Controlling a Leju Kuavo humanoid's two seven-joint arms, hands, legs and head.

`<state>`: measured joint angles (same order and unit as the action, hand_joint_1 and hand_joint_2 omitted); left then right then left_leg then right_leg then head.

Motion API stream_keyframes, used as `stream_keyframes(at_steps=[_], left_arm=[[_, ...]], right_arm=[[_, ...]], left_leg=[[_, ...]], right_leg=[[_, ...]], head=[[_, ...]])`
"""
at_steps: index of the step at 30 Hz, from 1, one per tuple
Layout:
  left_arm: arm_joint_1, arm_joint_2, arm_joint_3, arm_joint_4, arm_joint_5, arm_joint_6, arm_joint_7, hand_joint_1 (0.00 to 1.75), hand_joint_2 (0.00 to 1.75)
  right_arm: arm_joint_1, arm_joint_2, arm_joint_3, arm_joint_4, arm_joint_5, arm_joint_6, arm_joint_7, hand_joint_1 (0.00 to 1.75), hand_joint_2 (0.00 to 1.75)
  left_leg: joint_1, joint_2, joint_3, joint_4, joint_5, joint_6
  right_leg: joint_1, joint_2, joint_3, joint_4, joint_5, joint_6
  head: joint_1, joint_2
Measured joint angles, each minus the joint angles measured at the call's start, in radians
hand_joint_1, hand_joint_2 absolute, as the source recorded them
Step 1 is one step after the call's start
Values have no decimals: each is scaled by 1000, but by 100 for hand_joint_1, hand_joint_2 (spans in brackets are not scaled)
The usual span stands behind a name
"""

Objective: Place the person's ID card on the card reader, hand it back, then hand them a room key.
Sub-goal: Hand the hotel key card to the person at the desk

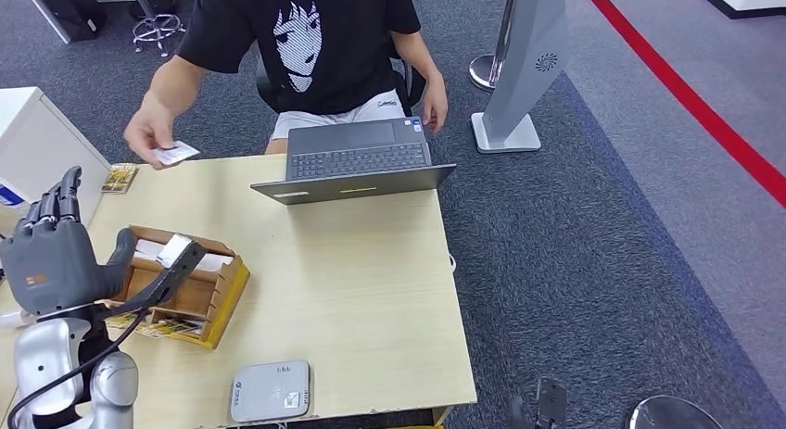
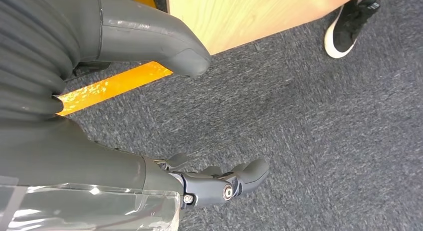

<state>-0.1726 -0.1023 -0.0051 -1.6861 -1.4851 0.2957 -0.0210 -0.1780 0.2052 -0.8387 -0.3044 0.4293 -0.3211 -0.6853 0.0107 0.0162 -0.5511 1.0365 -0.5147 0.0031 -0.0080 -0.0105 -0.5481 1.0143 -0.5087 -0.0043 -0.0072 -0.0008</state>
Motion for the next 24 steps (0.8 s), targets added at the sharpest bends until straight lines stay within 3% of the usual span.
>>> stream_keyframes(at_steps=[4, 9, 19, 24], left_arm=[[55, 15, -35, -59, 2, -70, -76, 0, 175], [143, 72, -106, -113, 7, -130, -154, 0, 175], [355, 259, -176, -182, 12, -174, -127, 0, 175], [402, 314, -177, -182, 15, -176, -111, 0, 175]], right_arm=[[10, 0, -10, -2, -28, 11, -11, 0, 175], [30, -1, -34, -16, -67, 25, -14, 0, 175], [77, -2, -60, -68, -141, 34, -15, 0, 175], [82, -2, -66, -81, -148, 34, -16, 0, 175]], left_leg=[[0, 0, 0, 0, 0, 0], [0, 1, 0, 0, 0, 0], [0, 1, -1, -1, -1, -1], [0, 1, -1, -1, -1, -1]], right_leg=[[0, 0, 0, 0, 0, 0], [0, 0, 0, 0, 0, 0], [0, 1, -2, 0, -1, 0], [0, 1, -2, 0, 0, 0]], head=[[0, 0], [0, 0], [0, 0], [0, 0]])
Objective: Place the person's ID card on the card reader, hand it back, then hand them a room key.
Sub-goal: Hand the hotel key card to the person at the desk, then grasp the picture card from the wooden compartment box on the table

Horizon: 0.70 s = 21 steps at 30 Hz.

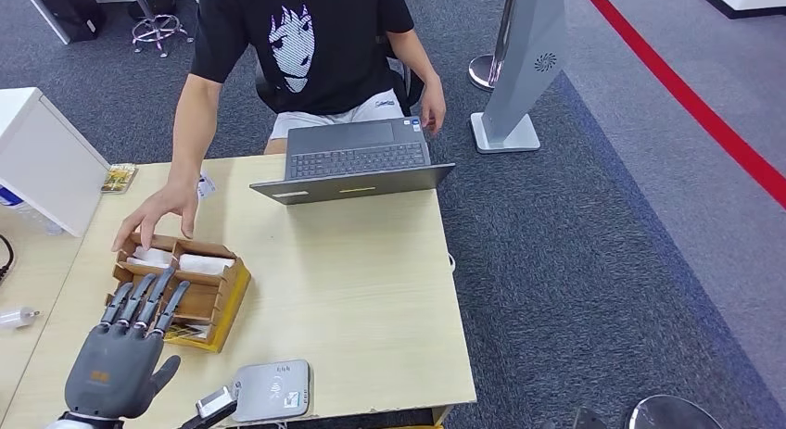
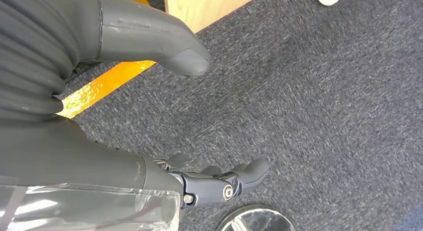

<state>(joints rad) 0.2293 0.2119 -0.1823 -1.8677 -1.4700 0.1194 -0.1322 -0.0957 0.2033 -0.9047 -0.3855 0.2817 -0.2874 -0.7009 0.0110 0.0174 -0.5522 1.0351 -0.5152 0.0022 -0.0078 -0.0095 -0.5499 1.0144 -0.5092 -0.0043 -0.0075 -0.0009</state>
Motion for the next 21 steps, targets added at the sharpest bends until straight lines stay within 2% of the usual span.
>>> stream_keyframes(at_steps=[4, 8, 13, 21], left_arm=[[38, 26, 1, 0, 2, 5, 27, 0, 175], [68, 30, 15, 2, 1, 37, 33, 0, 175], [75, 1, 60, 23, -3, 96, 13, 0, 175], [72, -33, 102, 66, -4, 105, 7, 0, 175]], right_arm=[[5, 0, -1, -8, -7, -1, 0, 0, 175], [10, 0, -1, -14, -10, -3, 0, 0, 175], [10, 0, -1, -15, -5, -8, 0, 0, 175], [9, 0, 1, -15, 0, -15, 0, 0, 175]], left_leg=[[0, 0, 0, 0, 0, 0], [0, 0, 0, 0, 0, 0], [0, 0, 0, 0, 0, 0], [0, -1, 0, 0, 0, 0]], right_leg=[[0, 0, 0, 0, 0, 0], [0, 0, 0, 0, 0, 0], [0, -1, 0, 0, 0, 0], [0, -1, 0, 0, 0, 0]], head=[[0, 0], [0, 0], [0, 0], [0, 0]])
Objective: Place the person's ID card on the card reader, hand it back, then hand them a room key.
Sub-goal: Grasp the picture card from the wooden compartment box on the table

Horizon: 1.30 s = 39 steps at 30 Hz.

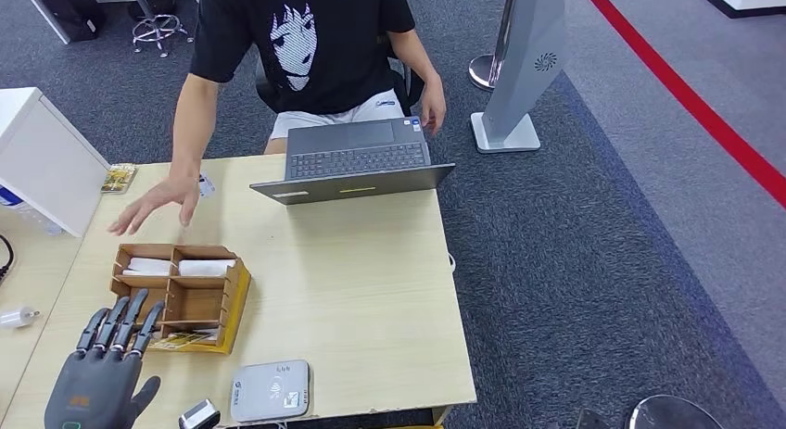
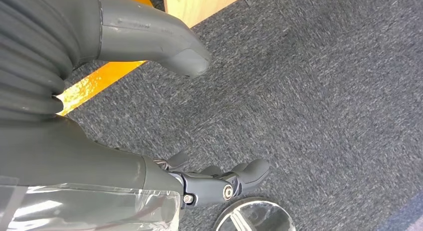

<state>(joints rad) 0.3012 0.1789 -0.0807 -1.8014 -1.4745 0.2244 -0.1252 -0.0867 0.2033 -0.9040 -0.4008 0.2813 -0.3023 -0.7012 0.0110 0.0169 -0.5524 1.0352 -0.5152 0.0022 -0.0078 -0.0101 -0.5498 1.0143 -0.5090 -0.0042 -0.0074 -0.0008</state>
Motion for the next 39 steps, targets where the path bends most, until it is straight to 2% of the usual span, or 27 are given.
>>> stream_keyframes(at_steps=[10, 22, 39], left_arm=[[-35, -55, 53, 100, -7, 63, -49, 0, 175], [-76, -107, 79, 179, -7, 88, -58, 0, 175], [-110, -131, 120, 267, -8, 126, -70, 0, 175]], right_arm=[[-5, 0, 18, 0, 9, -2, 0, 0, 175], [-12, 0, 38, 3, 19, -3, 0, 0, 175], [-17, 1, 55, 5, 26, -3, 0, 0, 175]], left_leg=[[0, 0, 0, 0, 0, 0], [0, 0, 0, 0, 0, 0], [0, 0, 0, 0, 0, 0]], right_leg=[[0, 0, 0, 0, 0, 0], [0, 0, 0, 0, 0, 0], [0, 0, 0, 0, 0, 0]], head=[[0, 0], [0, 0], [0, 0]])
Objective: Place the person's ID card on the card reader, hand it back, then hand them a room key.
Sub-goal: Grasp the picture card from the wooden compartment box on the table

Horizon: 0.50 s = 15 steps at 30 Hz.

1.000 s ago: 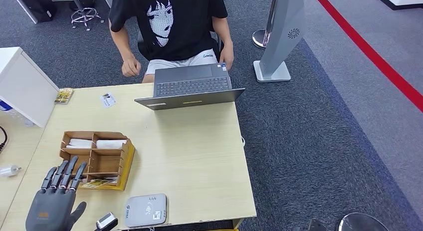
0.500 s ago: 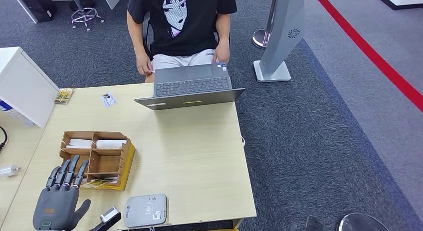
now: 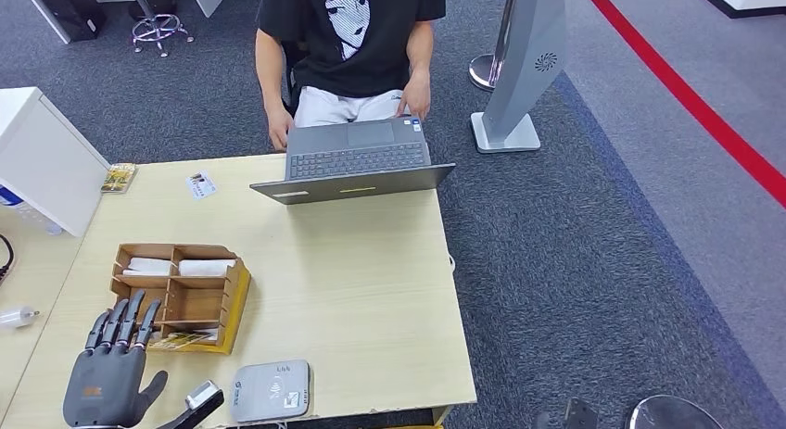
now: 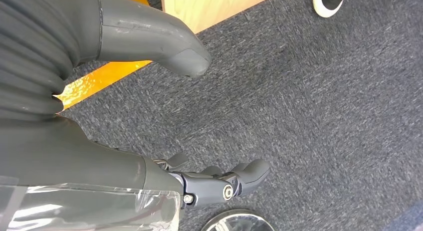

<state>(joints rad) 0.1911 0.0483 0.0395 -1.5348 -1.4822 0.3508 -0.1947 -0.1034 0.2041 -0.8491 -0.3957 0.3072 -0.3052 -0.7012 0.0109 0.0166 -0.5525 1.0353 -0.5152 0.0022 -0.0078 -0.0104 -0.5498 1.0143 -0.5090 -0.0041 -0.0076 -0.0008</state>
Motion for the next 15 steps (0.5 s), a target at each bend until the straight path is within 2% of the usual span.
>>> stream_keyframes(at_steps=[15], left_arm=[[-24, 0, 18, 39, -3, 27, -3, 0, 175]], right_arm=[[-3, 2, 12, 5, 13, 0, 0, 0, 175]], left_leg=[[0, 0, 0, 0, 0, 0]], right_leg=[[0, 0, 0, 0, 0, 0]], head=[[0, 0]])
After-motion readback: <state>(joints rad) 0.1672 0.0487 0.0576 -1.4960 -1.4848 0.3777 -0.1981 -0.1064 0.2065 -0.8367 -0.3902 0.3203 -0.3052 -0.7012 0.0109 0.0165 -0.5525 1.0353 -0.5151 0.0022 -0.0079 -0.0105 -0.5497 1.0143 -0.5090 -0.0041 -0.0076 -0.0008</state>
